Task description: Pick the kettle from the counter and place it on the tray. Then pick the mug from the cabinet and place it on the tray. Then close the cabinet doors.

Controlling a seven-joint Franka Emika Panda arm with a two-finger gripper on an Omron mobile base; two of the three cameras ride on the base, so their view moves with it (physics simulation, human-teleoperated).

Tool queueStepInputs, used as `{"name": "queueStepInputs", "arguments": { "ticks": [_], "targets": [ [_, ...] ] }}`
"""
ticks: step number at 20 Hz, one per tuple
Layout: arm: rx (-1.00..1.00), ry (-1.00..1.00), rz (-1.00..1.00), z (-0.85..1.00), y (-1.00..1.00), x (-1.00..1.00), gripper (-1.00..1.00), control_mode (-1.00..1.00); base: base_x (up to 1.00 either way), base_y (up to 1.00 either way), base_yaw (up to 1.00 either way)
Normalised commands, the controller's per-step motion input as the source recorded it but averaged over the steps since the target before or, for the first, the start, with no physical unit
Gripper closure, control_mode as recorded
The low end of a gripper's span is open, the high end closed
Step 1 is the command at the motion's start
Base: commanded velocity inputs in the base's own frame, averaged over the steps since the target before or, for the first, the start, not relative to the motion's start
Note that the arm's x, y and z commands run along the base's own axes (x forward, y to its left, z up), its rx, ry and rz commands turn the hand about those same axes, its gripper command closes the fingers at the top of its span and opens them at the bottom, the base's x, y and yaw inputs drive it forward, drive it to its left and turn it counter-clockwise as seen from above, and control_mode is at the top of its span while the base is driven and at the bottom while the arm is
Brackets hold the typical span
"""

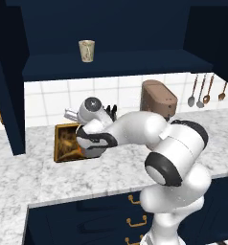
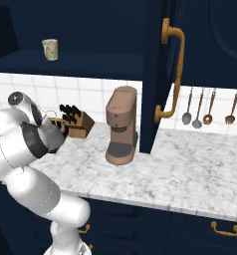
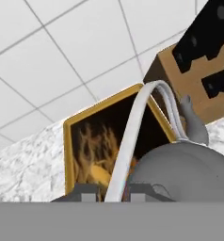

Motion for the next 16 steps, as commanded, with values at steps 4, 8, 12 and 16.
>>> {"name": "queueStepInputs", "arguments": {
  "ticks": [4,8,12,16],
  "targets": [
    [0.01,-0.02,-0.05,0.55,0.39,0.21,1.00,-1.00,0.00,0.00,0.00],
    [0.02,0.00,-0.04,0.21,0.35,0.31,1.00,-1.00,0.00,0.00,0.00],
    [0.02,0.00,-0.02,0.02,0.26,0.25,1.00,-1.00,0.00,0.00,0.00],
    [0.00,0.00,-0.03,-0.25,0.03,0.34,1.00,-1.00,0.00,0.00,0.00]
  ]
}}
